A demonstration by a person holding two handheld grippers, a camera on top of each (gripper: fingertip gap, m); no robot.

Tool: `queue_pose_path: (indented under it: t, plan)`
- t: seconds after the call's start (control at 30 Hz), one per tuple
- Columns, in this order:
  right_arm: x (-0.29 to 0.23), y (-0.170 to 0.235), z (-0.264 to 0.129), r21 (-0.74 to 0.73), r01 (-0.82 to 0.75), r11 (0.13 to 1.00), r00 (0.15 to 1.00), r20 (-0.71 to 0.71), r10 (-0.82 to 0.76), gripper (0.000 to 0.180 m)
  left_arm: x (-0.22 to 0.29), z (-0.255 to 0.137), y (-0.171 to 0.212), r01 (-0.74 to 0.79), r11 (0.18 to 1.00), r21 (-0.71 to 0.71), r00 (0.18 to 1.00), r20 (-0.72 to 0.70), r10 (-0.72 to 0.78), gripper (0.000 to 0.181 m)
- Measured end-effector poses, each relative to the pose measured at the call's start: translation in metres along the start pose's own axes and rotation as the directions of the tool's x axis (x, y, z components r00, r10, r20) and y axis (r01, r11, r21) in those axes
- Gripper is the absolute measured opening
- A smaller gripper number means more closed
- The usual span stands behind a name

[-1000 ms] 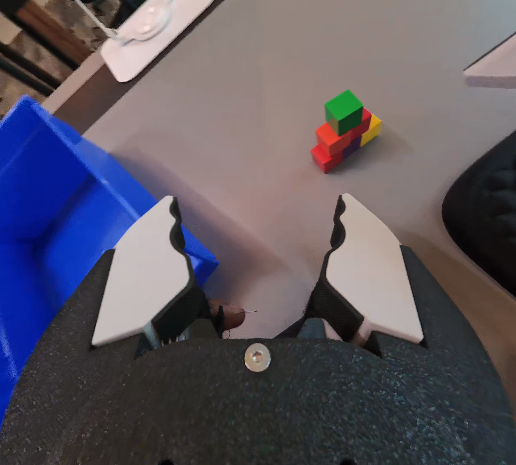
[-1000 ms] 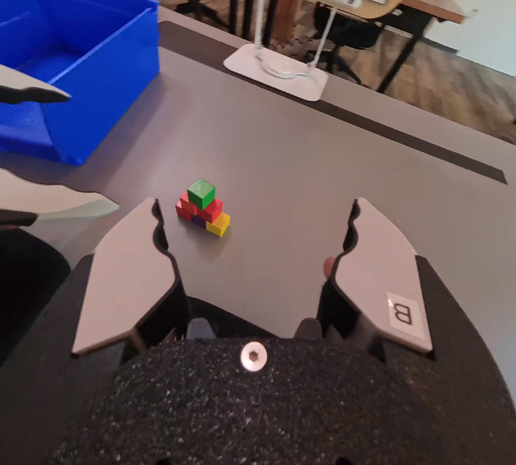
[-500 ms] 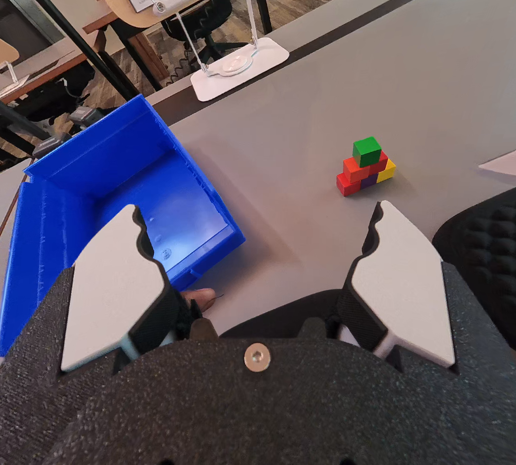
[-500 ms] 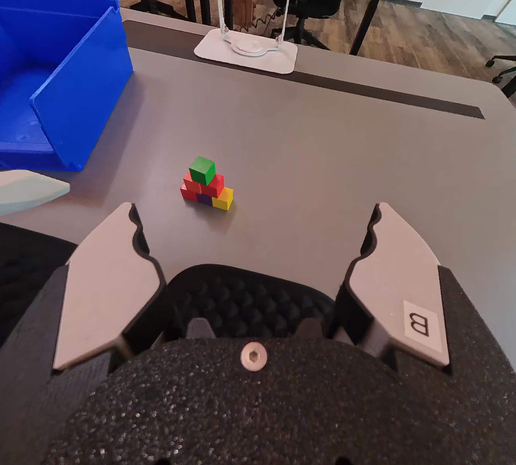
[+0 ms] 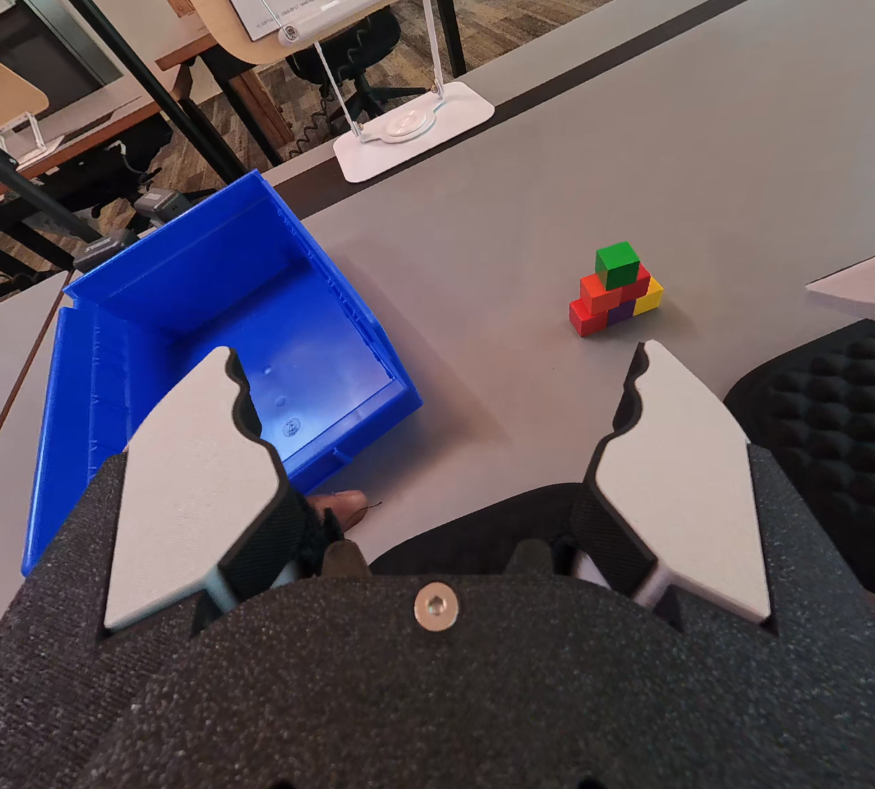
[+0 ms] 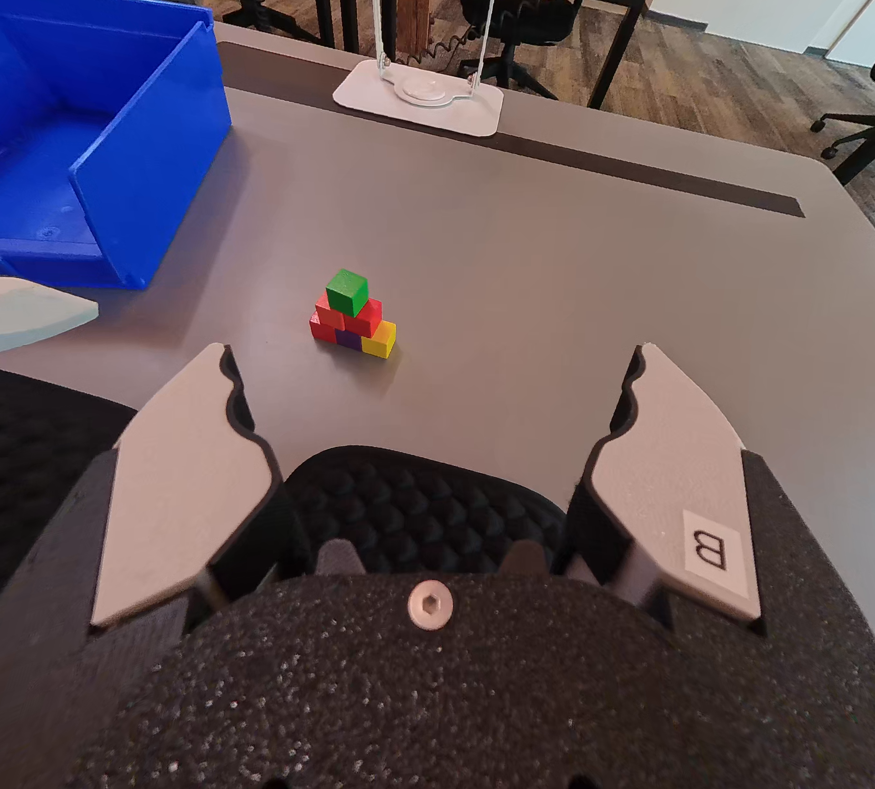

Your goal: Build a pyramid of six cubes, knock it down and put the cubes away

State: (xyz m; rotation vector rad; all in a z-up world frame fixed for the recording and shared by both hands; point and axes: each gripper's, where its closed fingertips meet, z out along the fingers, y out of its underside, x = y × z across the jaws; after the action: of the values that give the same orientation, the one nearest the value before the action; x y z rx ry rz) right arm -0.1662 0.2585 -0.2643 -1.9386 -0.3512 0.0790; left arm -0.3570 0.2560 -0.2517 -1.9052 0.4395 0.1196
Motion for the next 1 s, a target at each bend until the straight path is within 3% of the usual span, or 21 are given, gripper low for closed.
queue_pose_path:
  t: [0.27, 0.3, 0.37, 0.43, 0.53, 0.6, 0.7, 1.0]
  plan:
    - [-0.001, 0.002, 0.001, -0.012, 0.015, 1.0, 1.0, 0.008, -0.014, 0.142, 0.004, 0.006, 0.006, -0.006, 1.0, -0.019, 1.0, -0.02, 0.006, 0.142]
    - [-0.006, 0.001, -0.001, -0.001, 0.028, 1.0, 0.999, 0.041, -0.028, 0.12, 0.004, 0.007, 0.006, -0.009, 1.0, -0.021, 1.0, -0.021, 0.008, 0.141]
    - [-0.029, -0.012, -0.013, 0.094, 0.045, 0.995, 0.981, 0.186, -0.062, 0.0, 0.005, 0.008, 0.008, -0.011, 1.0, -0.026, 1.0, -0.02, 0.011, 0.141]
    - [-0.063, -0.036, -0.037, 0.208, 0.009, 0.978, 0.925, 0.371, -0.088, 0.0, 0.005, 0.01, 0.01, -0.014, 0.999, -0.033, 1.0, -0.018, 0.014, 0.141]
    - [-0.128, -0.071, -0.098, 0.448, 0.012, 0.894, 0.766, 0.571, -0.296, 0.0, 0.006, 0.014, 0.014, -0.022, 0.999, -0.046, 1.0, -0.016, 0.021, 0.141]
    - [-0.172, -0.073, -0.131, 0.553, 0.074, 0.83, 0.646, 0.607, -0.462, 0.0, 0.008, 0.016, 0.017, -0.031, 0.998, -0.058, 0.999, -0.014, 0.03, 0.14]
    - [-0.216, -0.061, -0.147, 0.585, 0.176, 0.792, 0.538, 0.616, -0.575, 0.0, 0.012, 0.02, 0.022, -0.054, 0.996, -0.076, 0.999, -0.012, 0.053, 0.139]
    - [-0.226, -0.047, -0.12, 0.455, 0.259, 0.852, 0.572, 0.638, -0.515, 0.0, 0.009, 0.027, 0.033, -0.115, 0.986, -0.117, 0.992, 0.035, 0.12, 0.14]
